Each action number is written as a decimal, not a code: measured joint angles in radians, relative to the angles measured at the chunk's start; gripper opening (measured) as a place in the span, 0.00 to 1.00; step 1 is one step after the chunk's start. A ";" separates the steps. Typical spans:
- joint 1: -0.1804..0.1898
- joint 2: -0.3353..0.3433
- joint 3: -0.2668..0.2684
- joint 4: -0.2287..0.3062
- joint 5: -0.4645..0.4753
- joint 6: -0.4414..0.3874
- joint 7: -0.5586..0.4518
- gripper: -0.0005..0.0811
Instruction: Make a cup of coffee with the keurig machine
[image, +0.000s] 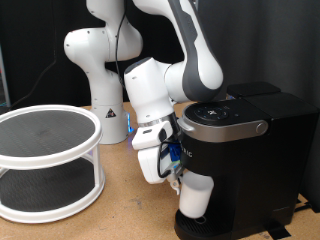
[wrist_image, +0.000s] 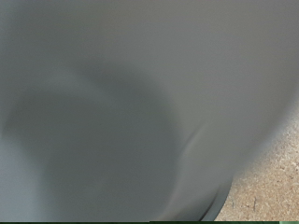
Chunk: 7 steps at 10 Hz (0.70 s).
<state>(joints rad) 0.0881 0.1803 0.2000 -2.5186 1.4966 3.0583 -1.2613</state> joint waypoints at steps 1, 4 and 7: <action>0.000 0.000 0.000 0.000 0.000 0.000 0.000 0.10; 0.000 0.000 0.000 0.000 -0.007 0.000 0.004 0.54; -0.002 -0.018 -0.028 -0.031 -0.192 -0.053 0.134 0.91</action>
<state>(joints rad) 0.0859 0.1623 0.1724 -2.5500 1.3046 3.0051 -1.1277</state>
